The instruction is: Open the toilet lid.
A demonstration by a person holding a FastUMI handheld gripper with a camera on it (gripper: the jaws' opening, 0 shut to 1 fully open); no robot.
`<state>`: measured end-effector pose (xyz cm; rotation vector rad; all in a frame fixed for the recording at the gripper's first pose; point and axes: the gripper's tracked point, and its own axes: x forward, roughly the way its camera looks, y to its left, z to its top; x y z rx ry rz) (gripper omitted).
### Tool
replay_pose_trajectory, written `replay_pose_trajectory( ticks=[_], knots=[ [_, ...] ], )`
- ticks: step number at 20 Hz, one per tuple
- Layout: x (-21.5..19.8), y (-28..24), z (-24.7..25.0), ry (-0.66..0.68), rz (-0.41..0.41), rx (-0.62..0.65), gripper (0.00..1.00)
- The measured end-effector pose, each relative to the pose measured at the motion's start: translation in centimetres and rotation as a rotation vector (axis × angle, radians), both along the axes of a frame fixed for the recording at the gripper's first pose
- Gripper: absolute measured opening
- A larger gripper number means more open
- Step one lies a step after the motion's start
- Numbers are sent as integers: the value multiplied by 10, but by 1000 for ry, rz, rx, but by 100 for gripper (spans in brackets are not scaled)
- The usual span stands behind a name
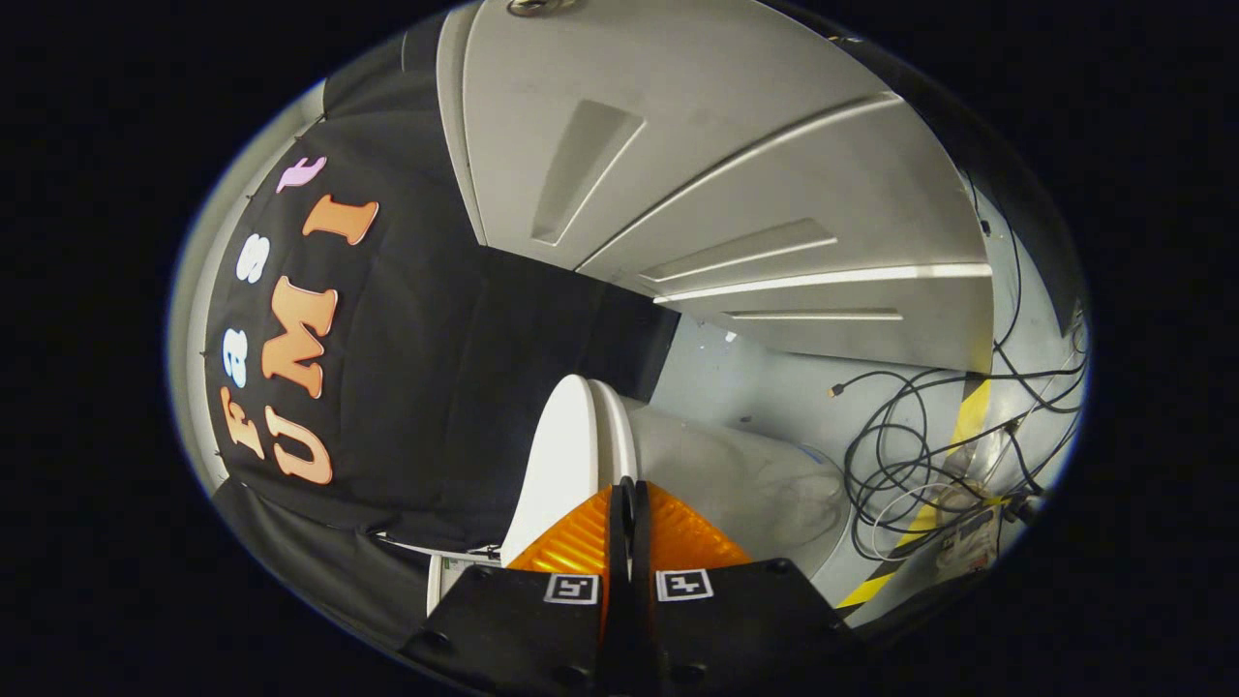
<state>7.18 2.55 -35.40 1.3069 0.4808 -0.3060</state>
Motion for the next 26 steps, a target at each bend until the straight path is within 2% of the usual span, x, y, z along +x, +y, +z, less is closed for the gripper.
replay_pose_trajectory(
  ticks=[5, 11, 14, 21, 26],
  knots=[
    [4, 2, 30, -31, 25, -43, 8],
    [46, -10, 98, -102, 27, -362, 8],
    [60, -3, 138, -138, 71, -508, 8],
    [93, 51, 252, -277, 222, -741, 8],
    [111, 88, 301, -309, 291, -801, 8]
  ],
)
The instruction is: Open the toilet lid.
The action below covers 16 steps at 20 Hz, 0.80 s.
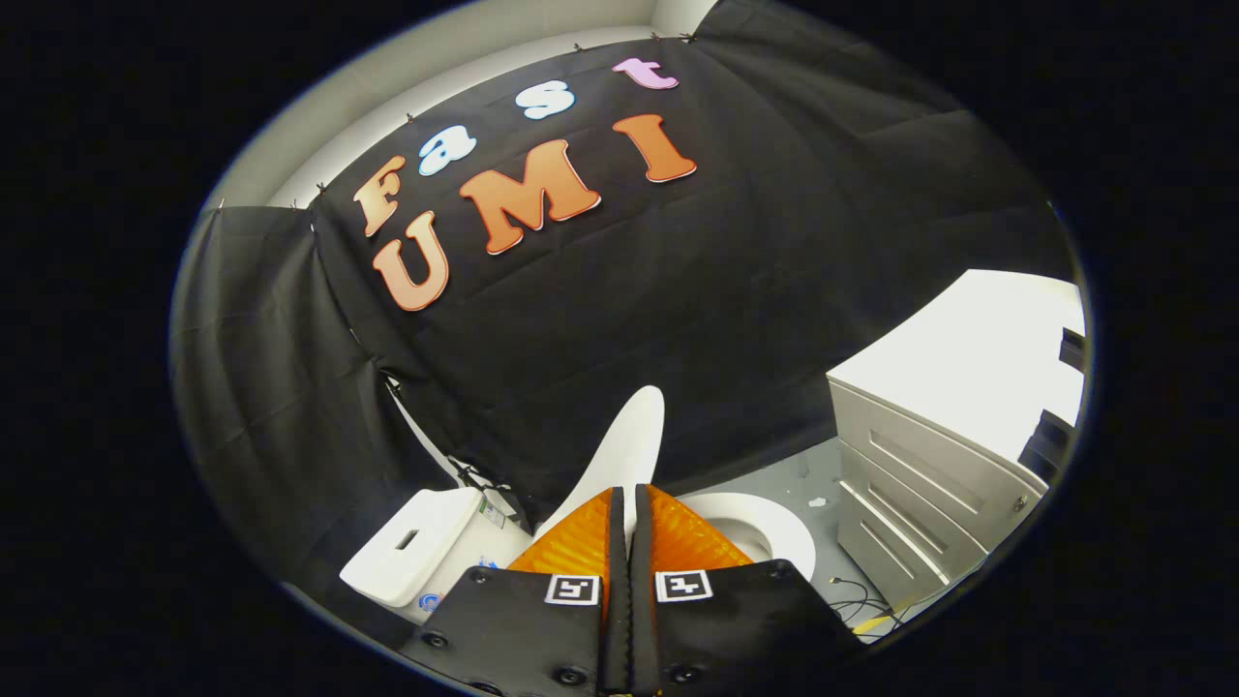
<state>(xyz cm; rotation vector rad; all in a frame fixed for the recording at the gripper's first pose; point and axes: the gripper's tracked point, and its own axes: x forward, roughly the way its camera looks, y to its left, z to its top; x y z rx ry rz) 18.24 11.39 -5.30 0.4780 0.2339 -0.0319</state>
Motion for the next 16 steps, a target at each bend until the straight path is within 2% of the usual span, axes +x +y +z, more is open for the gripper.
replay_pose_trajectory(
  ticks=[5, 7, 8, 10, 13, 16],
  knots=[
    [17, 43, 45, -65, 76, -55, 8],
    [20, 104, 72, -90, 223, 49, 8],
    [27, 114, 69, -54, 207, -22, 8],
    [29, 131, 80, -88, 236, -172, 8],
    [17, 134, 92, -82, 251, -138, 8],
    [-18, 64, 53, -78, 119, -81, 8]
  ],
)
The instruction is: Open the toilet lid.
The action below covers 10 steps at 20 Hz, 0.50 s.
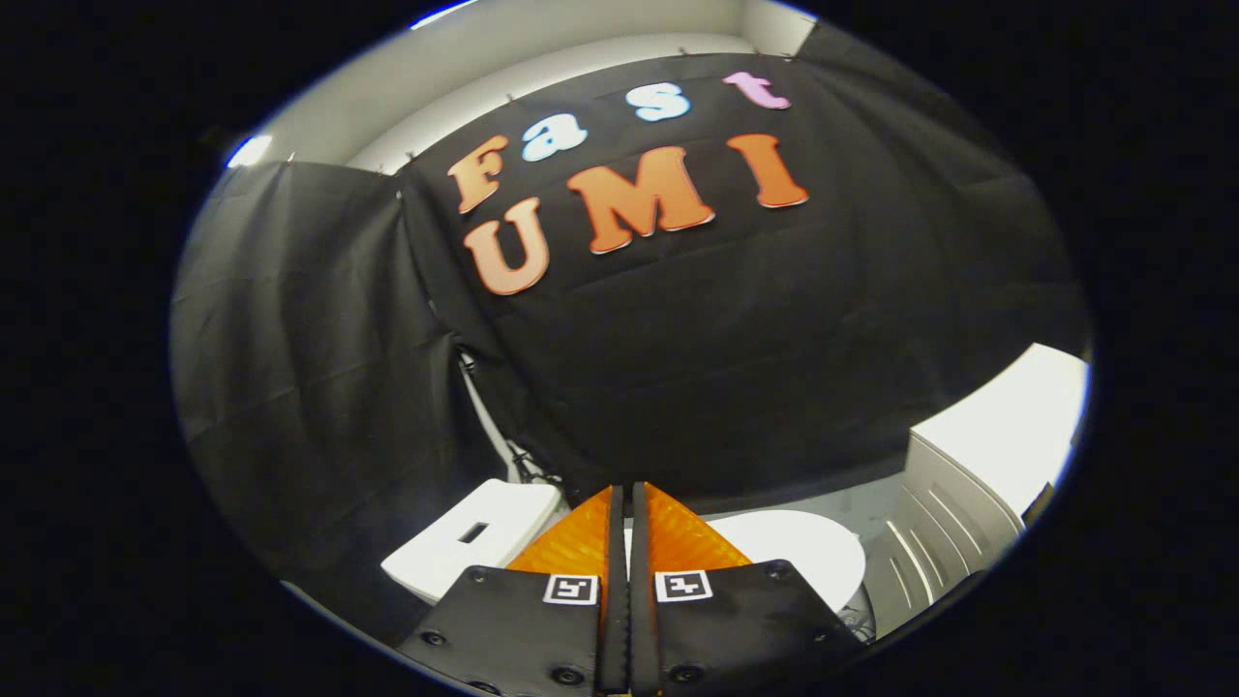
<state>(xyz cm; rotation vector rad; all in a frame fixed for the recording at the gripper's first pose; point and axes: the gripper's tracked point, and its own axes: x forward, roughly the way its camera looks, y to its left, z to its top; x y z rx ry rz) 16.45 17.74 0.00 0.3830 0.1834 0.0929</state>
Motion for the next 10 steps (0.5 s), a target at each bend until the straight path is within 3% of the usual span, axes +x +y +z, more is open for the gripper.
replay_pose_trajectory(
  ticks=[1, 2, 4, 6, 10],
  knots=[
    [-10, -22, -25, 21, -46, 30, 9],
    [-23, -43, -51, 57, -83, 84, 16],
    [-47, -80, -112, 140, -162, 232, 41],
    [-75, -112, -178, 253, -266, 338, 78],
    [-103, -137, -251, 395, -356, 568, 77]
  ],
)
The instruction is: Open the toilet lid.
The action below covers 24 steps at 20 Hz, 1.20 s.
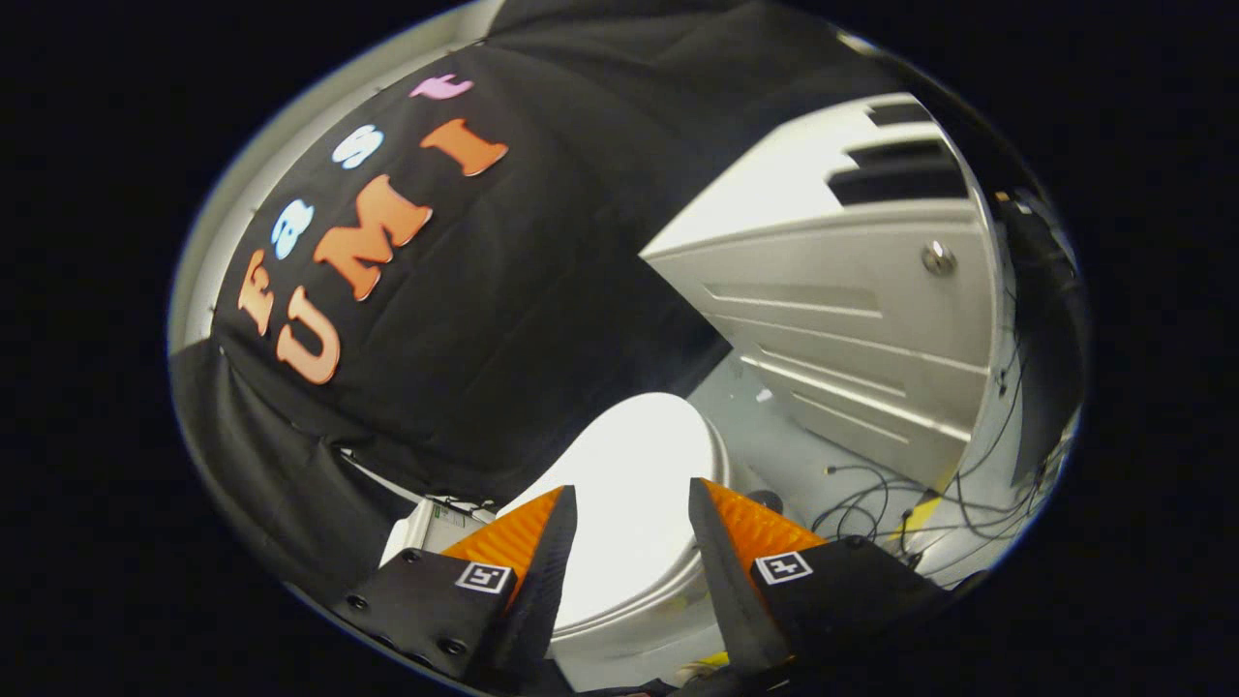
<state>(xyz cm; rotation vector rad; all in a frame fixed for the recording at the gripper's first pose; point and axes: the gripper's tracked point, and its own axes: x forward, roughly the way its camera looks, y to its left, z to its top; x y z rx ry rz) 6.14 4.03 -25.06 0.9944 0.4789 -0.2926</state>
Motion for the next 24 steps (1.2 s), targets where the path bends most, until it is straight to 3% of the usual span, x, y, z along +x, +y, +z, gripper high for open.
replay_pose_trajectory(
  ticks=[4, 8, 11, 13, 15, 19, 21, 24],
  knots=[
    [-12, -15, -61, 80, -93, 153, 77],
    [-9, -14, -97, 139, -98, 200, 77],
    [14, -12, -104, 111, -85, 226, 75],
    [27, -14, -111, 100, -114, 218, 69],
    [25, -9, -121, 114, -93, 228, 59],
    [32, -8, -116, 36, -112, 292, 34],
    [28, -7, -107, 30, -111, 278, 9],
    [29, -8, -78, -4, -88, 118, 8]
  ],
)
